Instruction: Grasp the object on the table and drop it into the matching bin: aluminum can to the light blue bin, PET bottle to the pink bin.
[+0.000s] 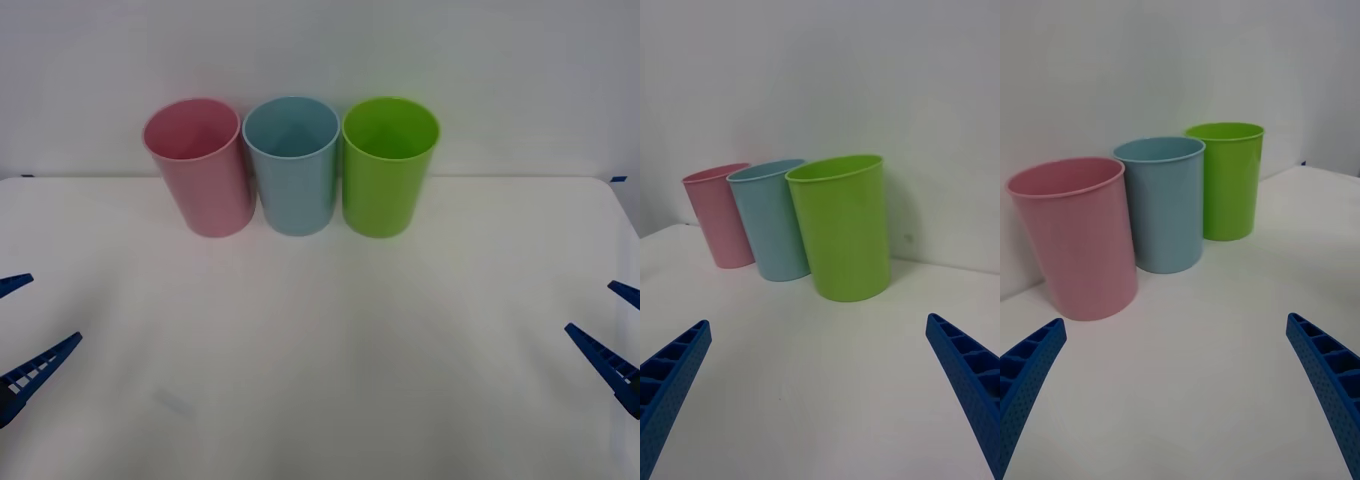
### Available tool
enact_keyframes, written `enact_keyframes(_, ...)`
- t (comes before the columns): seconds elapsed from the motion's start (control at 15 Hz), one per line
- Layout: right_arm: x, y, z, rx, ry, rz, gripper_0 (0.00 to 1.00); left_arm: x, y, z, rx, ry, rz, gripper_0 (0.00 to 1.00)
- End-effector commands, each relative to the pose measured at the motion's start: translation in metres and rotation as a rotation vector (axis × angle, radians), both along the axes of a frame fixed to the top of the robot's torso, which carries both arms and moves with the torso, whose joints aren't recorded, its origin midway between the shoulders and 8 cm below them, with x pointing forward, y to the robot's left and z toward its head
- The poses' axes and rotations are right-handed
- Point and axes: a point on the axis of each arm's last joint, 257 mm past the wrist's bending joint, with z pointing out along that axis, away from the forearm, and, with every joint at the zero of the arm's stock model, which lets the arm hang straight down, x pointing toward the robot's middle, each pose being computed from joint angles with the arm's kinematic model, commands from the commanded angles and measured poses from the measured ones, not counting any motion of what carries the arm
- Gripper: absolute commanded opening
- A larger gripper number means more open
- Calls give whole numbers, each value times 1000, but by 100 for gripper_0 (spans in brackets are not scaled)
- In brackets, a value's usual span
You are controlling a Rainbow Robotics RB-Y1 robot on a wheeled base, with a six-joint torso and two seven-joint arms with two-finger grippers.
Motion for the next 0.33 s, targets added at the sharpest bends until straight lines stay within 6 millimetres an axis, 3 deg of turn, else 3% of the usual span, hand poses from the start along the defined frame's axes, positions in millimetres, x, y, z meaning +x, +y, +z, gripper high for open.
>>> enact_keyframes(0.07,0,0,0,0,0,0,100,-1,3,-7,1,22,18,100)
enact_keyframes(0.33,0,0,0,0,0,0,100,-1,3,-7,1,22,18,100)
